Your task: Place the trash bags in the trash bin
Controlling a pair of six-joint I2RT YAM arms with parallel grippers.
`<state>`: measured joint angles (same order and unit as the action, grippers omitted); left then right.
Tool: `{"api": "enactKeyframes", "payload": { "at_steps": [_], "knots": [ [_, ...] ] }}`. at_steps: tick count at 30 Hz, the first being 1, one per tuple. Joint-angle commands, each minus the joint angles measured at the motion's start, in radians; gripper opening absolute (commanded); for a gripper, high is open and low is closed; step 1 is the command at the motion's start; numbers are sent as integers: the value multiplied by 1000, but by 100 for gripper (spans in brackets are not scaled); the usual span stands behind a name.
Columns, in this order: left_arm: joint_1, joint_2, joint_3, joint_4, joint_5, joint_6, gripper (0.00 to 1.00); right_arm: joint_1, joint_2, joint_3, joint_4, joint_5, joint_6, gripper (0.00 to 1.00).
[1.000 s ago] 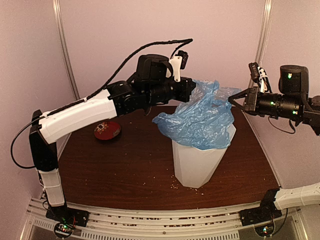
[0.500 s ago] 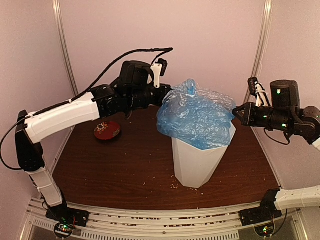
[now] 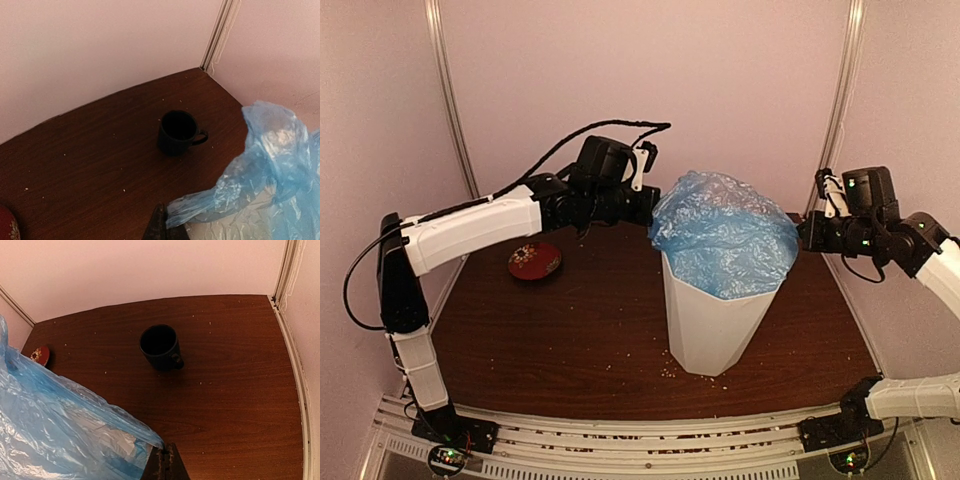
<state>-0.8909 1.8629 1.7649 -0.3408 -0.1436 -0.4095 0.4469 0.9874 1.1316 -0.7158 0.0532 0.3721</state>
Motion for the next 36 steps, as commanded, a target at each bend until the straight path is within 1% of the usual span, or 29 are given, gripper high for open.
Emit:
{"api": "enactKeyframes", "payload": {
  "at_steps": [1, 4, 7, 11, 17, 18, 19, 20, 21, 22, 23, 24, 28, 29, 30, 31, 32, 33, 36],
  "knots": [
    [13, -25, -84, 17, 58, -15, 0, -16, 3, -62, 20, -92, -21, 0],
    [13, -97, -190, 72, 100, -28, 0, -16, -26, -94, 23, -135, -10, 0],
    [13, -187, -299, 123, 129, -54, 0, -16, -102, -120, 36, -146, 4, 0],
    [13, -261, -361, 110, 199, -65, 0, -16, -152, -129, 5, -152, 8, 0],
    [11, -343, -461, 89, 228, -83, 0, -16, -201, -165, -12, -195, 12, 0],
    [12, -352, -474, 89, 234, -81, 2, -16, -208, -174, -10, -195, 12, 0],
    [11, -360, -487, 90, 250, -80, 13, -16, -213, -177, -13, -192, 10, 0],
    [11, -369, -501, 83, 260, -76, 28, -16, -219, -177, -20, -189, 10, 0],
    [9, -380, -510, 68, 254, -76, 38, -16, -231, -173, -30, -187, 10, 0],
    [8, -395, -519, 50, 237, -73, 46, -16, -244, -165, -39, -186, 10, 0],
    [6, -416, -527, 29, 216, -71, 51, -16, -261, -156, -50, -185, 11, 0],
    [5, -442, -535, 6, 184, -70, 55, -17, -279, -146, -60, -185, 12, 2],
    [-2, -613, -564, -20, 75, -74, 63, -16, -342, -120, -81, -231, 6, 9],
    [-10, -655, -565, -8, 74, -65, 65, -16, -349, -116, -79, -253, 1, 13],
    [-26, -695, -560, 15, 84, -42, 70, -16, -354, -113, -73, -263, 1, 18],
    [-43, -721, -544, 25, 90, -30, 72, -16, -355, -110, -60, -268, 4, 26],
    [-59, -731, -521, 26, 90, -19, 73, -17, -357, -109, -44, -276, 11, 33],
    [-75, -728, -492, 22, 90, -14, 73, -16, -352, -109, -25, -288, 21, 35],
    [-123, -656, -395, -29, 60, -26, 74, -16, -331, -121, 19, -350, 51, 39]
  ]
}}
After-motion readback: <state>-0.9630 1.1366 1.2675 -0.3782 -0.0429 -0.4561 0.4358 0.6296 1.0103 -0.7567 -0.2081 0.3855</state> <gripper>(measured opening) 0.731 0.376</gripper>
